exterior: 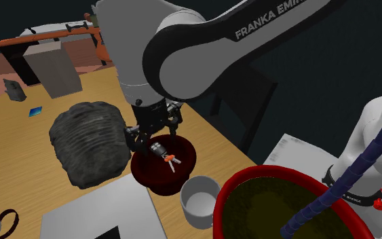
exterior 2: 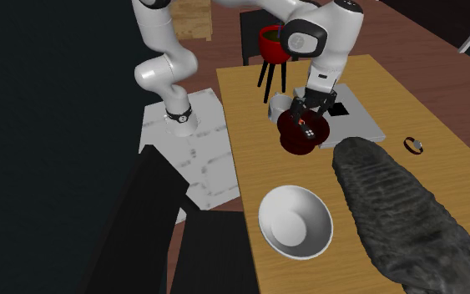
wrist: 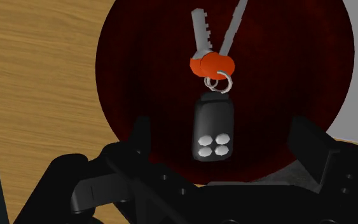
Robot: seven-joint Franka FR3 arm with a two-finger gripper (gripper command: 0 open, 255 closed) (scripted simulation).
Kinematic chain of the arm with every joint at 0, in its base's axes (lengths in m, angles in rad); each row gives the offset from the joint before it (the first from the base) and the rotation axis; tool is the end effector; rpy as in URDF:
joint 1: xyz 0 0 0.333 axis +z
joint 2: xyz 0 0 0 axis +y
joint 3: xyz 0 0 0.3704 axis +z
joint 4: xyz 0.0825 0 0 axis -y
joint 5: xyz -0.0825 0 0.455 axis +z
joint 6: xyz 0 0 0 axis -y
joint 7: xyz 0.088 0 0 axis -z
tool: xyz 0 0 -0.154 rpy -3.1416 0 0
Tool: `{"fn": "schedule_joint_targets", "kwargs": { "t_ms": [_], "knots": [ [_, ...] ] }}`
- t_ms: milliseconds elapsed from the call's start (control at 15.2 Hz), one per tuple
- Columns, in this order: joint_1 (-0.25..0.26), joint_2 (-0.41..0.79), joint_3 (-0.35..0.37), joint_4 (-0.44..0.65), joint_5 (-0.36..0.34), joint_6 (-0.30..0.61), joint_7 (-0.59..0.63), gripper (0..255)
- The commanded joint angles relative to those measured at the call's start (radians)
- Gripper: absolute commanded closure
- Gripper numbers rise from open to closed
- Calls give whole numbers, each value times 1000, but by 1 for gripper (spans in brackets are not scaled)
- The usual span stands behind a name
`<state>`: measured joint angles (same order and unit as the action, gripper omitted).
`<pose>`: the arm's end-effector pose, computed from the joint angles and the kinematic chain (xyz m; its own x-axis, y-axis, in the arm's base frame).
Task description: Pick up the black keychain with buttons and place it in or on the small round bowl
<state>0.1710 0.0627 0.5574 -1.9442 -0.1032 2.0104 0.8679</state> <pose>0.4876 0.4157 0.4326 0.9939 -0.0962 0.0543 -0.0979 -0.9947 0.0299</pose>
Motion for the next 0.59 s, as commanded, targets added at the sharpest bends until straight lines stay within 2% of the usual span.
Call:
{"fn": "schedule_joint_targets", "kwargs": {
  "t_ms": [0,66,528],
  "knots": [
    [-1,-19,1,42,14,-59,-10,0],
    [-1,-25,2,63,18,-84,-13,0],
    [-1,-25,2,63,18,-84,-13,0]
  ]
}}
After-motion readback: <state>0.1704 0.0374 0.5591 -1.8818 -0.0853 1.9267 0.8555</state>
